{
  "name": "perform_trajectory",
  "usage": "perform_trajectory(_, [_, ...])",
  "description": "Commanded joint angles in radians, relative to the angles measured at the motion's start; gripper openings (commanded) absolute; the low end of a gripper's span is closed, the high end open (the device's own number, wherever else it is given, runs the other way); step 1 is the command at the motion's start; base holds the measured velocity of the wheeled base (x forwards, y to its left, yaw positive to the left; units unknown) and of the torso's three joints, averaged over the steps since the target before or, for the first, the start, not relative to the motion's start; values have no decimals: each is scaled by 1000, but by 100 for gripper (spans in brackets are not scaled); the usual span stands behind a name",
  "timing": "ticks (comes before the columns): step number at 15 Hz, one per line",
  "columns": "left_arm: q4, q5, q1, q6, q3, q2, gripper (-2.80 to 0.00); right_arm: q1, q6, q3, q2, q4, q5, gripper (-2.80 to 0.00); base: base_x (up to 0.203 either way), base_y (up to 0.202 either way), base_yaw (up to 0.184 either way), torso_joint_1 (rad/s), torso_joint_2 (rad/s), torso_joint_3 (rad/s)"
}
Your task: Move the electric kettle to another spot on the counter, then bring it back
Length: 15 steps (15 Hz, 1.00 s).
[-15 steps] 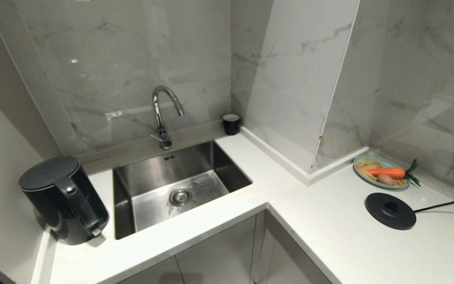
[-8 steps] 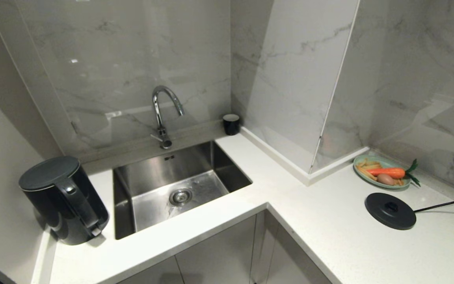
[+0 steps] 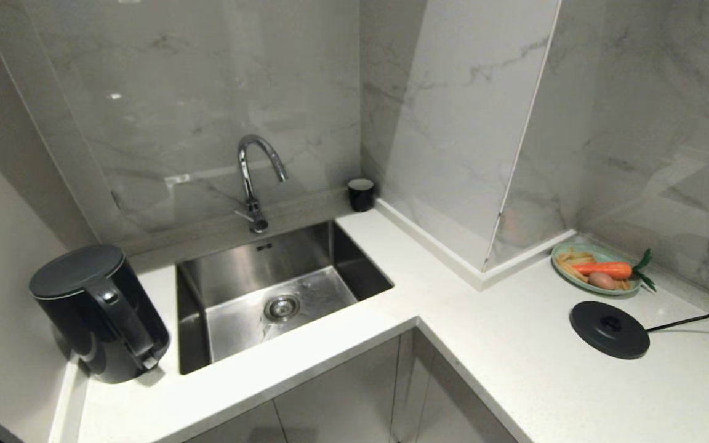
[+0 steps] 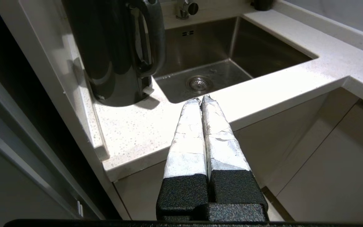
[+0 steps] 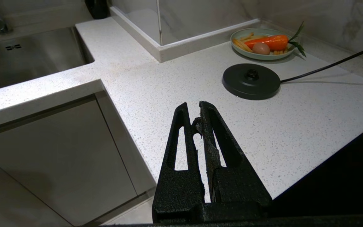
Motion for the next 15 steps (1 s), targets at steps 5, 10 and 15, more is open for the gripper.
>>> perform_trajectory(5, [0,1,1,-1,1,2,-280,0,0,0,1,0,0,-280,3,95,-1,3,2,1])
perform_trajectory(10, [0,1,0,-1,0,2,-280,0,0,0,1,0,0,-280,0,76,1,1,1,1])
perform_trajectory(15, [0,1,1,-1,0,2,-280,0,0,0,1,0,0,-280,0,0,0,0,0,0])
